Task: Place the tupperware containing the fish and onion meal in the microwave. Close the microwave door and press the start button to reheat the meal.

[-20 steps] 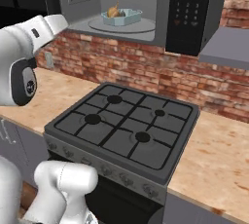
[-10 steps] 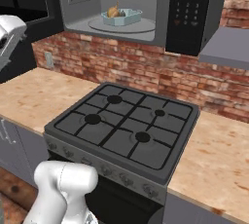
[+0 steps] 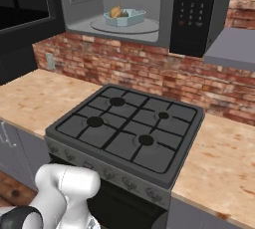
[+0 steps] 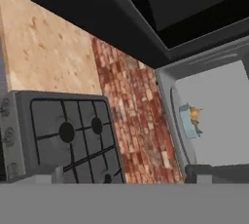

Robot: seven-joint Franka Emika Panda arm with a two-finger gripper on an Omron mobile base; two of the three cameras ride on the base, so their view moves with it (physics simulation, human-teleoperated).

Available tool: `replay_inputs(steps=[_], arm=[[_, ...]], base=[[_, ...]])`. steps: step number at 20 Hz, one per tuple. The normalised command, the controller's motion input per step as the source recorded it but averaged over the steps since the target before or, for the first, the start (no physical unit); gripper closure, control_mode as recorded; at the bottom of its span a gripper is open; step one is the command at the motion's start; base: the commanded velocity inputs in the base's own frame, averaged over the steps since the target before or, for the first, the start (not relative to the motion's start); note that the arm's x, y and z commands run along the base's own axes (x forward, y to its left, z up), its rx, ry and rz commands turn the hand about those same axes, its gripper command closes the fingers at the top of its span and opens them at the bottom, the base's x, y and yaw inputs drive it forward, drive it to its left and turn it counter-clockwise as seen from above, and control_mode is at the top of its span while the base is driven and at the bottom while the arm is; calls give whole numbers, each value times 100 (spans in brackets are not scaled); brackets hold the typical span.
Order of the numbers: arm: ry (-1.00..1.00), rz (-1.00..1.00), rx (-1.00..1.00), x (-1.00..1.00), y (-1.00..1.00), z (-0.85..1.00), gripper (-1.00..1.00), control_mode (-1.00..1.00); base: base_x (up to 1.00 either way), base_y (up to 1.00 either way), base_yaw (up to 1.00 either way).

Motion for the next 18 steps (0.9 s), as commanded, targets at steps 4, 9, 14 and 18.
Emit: replay_inputs(steps=[4,9,14,18], arm=[[-37,0,-19,-22,22,-87,-100,-100],[-37,0,-14,-28,3,-73,-100,-100],[-4,-2,-16,-29,36,-2,-100,-100],[0,-3,-16,-25,66,11,-100,-100]], base=[[0,0,0],[0,0,0],[0,0,0],[0,0,0]])
